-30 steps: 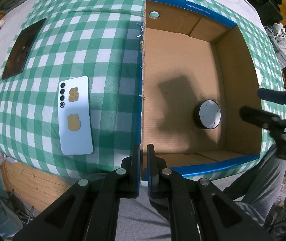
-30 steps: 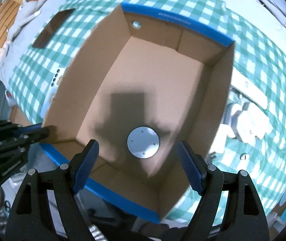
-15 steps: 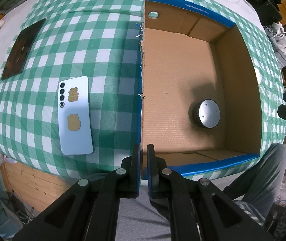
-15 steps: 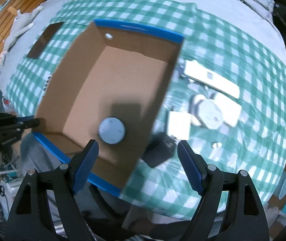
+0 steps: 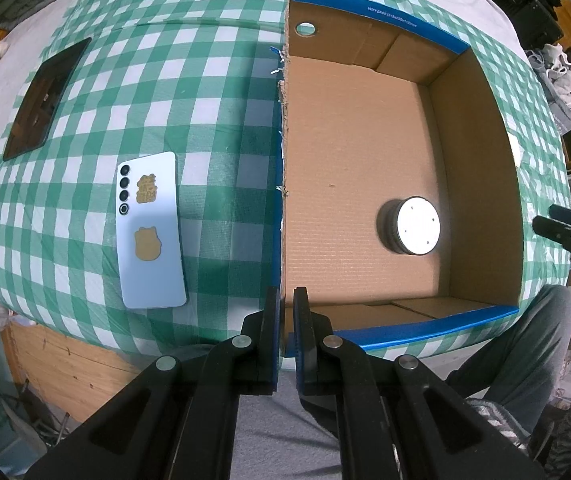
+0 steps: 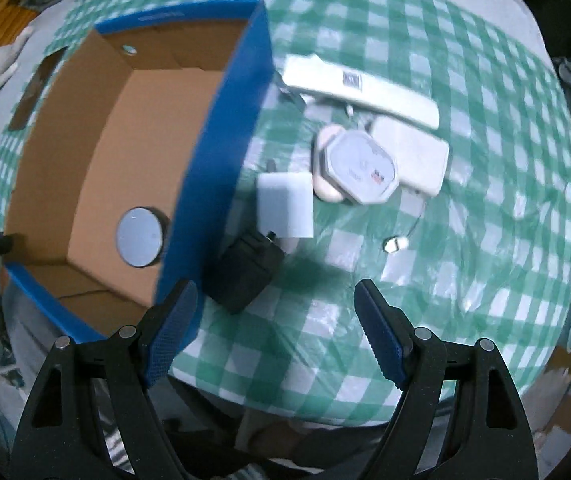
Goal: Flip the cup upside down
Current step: 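Withdraw the right gripper from the box toward the black charger, then close the right gripper on the black cube charger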
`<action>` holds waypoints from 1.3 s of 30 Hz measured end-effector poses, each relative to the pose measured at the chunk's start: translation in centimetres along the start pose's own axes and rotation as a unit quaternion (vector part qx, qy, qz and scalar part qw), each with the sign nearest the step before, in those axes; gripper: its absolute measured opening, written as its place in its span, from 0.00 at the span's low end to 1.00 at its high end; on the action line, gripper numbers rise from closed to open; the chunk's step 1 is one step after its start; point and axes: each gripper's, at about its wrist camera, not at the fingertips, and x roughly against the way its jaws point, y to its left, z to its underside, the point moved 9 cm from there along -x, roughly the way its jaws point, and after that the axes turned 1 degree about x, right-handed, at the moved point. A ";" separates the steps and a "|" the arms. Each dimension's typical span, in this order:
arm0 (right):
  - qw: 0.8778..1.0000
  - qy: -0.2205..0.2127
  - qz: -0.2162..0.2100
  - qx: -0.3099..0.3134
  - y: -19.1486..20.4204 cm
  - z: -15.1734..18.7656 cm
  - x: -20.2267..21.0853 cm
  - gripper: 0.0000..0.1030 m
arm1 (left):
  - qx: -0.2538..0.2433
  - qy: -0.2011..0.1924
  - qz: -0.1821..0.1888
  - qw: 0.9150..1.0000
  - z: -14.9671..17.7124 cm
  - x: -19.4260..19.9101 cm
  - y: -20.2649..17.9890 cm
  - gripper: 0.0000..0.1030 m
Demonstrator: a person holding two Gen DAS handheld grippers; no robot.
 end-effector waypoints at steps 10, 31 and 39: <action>0.999 0.031 -0.009 -0.037 -0.6 0.8 -4.1 0.79 | 0.000 0.001 0.001 1.000 0.0 0.0 0.0 0.06; 0.996 0.033 -0.030 -0.072 3.1 -0.2 -6.0 0.79 | 0.015 -0.002 0.005 1.000 -0.3 0.0 1.8 0.06; 0.990 0.027 -0.033 -0.138 0.6 0.0 -7.2 0.79 | 0.005 -0.001 -0.002 1.000 -0.1 -0.1 1.7 0.06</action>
